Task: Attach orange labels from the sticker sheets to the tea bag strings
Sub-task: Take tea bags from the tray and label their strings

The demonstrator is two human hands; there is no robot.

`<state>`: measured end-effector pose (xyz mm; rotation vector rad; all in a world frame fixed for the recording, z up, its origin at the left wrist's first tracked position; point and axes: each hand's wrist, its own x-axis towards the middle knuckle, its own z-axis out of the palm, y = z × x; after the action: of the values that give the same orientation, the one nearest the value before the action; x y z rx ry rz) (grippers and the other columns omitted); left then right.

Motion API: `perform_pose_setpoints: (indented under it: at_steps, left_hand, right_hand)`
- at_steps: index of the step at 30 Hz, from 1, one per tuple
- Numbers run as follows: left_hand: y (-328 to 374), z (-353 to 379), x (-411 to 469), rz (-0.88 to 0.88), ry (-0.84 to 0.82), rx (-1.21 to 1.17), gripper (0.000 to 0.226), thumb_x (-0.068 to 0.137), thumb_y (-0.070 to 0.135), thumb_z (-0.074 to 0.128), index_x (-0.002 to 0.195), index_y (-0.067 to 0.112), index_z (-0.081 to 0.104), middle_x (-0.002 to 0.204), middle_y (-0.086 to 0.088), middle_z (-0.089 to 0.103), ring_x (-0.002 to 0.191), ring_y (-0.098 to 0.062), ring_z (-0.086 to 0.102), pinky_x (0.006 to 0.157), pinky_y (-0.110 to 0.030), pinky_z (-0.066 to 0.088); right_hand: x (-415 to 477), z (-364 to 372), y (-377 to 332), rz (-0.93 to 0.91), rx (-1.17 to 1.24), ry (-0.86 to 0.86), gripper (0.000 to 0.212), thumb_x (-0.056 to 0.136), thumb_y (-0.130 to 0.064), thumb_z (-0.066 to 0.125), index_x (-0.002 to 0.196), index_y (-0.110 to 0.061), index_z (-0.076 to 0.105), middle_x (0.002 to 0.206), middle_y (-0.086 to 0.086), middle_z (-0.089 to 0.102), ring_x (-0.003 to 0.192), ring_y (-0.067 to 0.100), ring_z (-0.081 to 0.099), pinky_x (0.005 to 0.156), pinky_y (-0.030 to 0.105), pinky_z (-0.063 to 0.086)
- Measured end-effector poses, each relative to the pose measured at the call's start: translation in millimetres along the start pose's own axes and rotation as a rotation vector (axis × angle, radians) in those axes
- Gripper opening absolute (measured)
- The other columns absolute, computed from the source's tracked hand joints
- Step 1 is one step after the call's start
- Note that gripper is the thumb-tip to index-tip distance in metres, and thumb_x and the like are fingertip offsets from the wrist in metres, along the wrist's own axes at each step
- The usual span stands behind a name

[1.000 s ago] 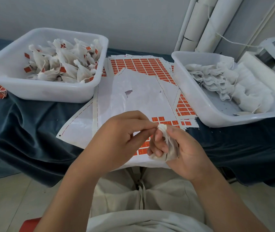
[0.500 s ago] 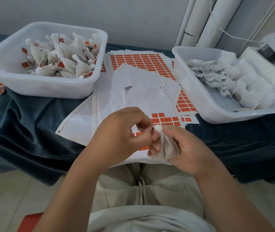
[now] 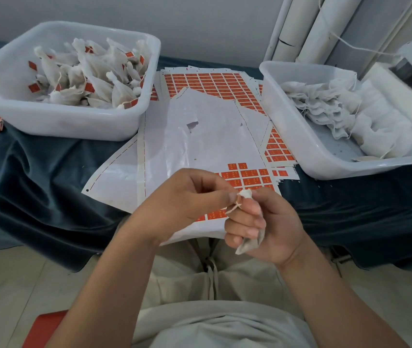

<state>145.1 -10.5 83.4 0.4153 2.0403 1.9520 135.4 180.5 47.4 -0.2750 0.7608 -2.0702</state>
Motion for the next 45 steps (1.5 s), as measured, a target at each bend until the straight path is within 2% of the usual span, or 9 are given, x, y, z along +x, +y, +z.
perform_pose_setpoints:
  at_steps: [6,10,19,28,33,36,39,42,45]
  left_hand:
    - [6,-1,-6,0.126,0.266,0.388,0.007,0.084,0.033,0.081,0.077,0.034,0.079,0.071,0.013,0.071,0.059,-0.002,0.06,0.054,-0.009,0.043]
    - [10,2,-8,0.24,0.349,0.594,0.004,0.084,0.04,0.077,0.084,0.037,0.075,0.077,0.019,0.068,0.076,-0.008,0.066,0.058,-0.01,0.044]
    - [15,10,-12,0.443,0.27,0.849,0.019,0.098,0.029,0.065,0.106,0.03,0.082,0.086,0.022,0.061,0.072,0.01,0.054,0.062,-0.006,0.033]
    - [12,17,-8,0.54,0.498,0.937,0.015,0.09,0.024,0.071,0.078,0.027,0.08,0.072,0.011,0.067,0.062,-0.01,0.061,0.048,-0.034,0.049]
    - [16,16,-9,0.367,0.534,0.936,0.017,0.087,0.043,0.07,0.075,0.032,0.076,0.067,0.015,0.062,0.063,-0.01,0.059,0.051,-0.031,0.049]
    - [15,11,-11,0.185,0.438,0.687,0.022,0.081,0.049,0.059,0.066,0.035,0.066,0.064,0.014,0.06,0.061,-0.008,0.057,0.049,-0.02,0.043]
    - [15,7,-2,-0.095,0.261,0.239,0.018,0.077,0.03,0.051,0.061,0.024,0.056,0.057,0.012,0.045,0.051,-0.007,0.036,0.047,-0.016,0.032]
    - [12,4,3,-0.379,0.156,0.185,0.008,0.055,0.01,0.042,0.061,0.016,0.045,0.056,-0.001,0.042,0.044,-0.014,0.032,0.048,-0.022,0.028]
    - [4,-1,5,-0.212,0.314,0.397,0.023,0.088,0.025,0.042,0.07,0.022,0.057,0.06,0.013,0.061,0.051,0.0,0.059,0.045,-0.011,0.04]
  right_hand:
    - [2,3,2,-0.029,0.016,0.096,0.034,0.108,-0.025,0.045,0.093,-0.009,0.071,0.079,0.004,0.072,0.078,0.016,0.068,0.088,0.032,0.054]
    - [1,2,1,-0.061,0.043,0.095,0.033,0.108,-0.024,0.047,0.093,-0.007,0.071,0.079,0.006,0.071,0.078,0.018,0.068,0.089,0.034,0.054]
    - [-2,-5,-7,-0.102,-0.047,0.075,0.027,0.1,-0.032,0.061,0.082,-0.016,0.072,0.071,-0.001,0.067,0.072,0.013,0.065,0.083,0.031,0.054]
    - [-1,1,-9,-0.208,-0.301,0.2,0.033,0.099,-0.046,0.067,0.082,-0.018,0.07,0.074,-0.002,0.062,0.073,0.014,0.059,0.08,0.031,0.055]
    - [7,1,-2,-0.316,-0.493,0.42,0.037,0.105,-0.041,0.054,0.082,-0.02,0.073,0.081,0.003,0.059,0.079,0.014,0.058,0.082,0.034,0.053]
    - [7,2,1,-0.34,-0.666,0.496,0.038,0.1,-0.055,0.057,0.086,-0.023,0.074,0.086,0.007,0.058,0.083,0.017,0.059,0.088,0.039,0.053]
    - [7,1,3,-0.339,-0.672,0.49,0.042,0.097,-0.064,0.061,0.085,-0.025,0.072,0.084,0.002,0.062,0.083,0.018,0.061,0.088,0.04,0.053]
    - [9,3,1,-0.339,-0.483,0.452,0.041,0.102,-0.055,0.058,0.08,-0.023,0.07,0.074,0.0,0.061,0.072,0.014,0.061,0.076,0.033,0.057]
    - [8,1,-4,-0.346,-0.386,0.458,0.035,0.098,-0.051,0.061,0.079,-0.023,0.069,0.073,0.001,0.059,0.07,0.013,0.061,0.075,0.034,0.058]
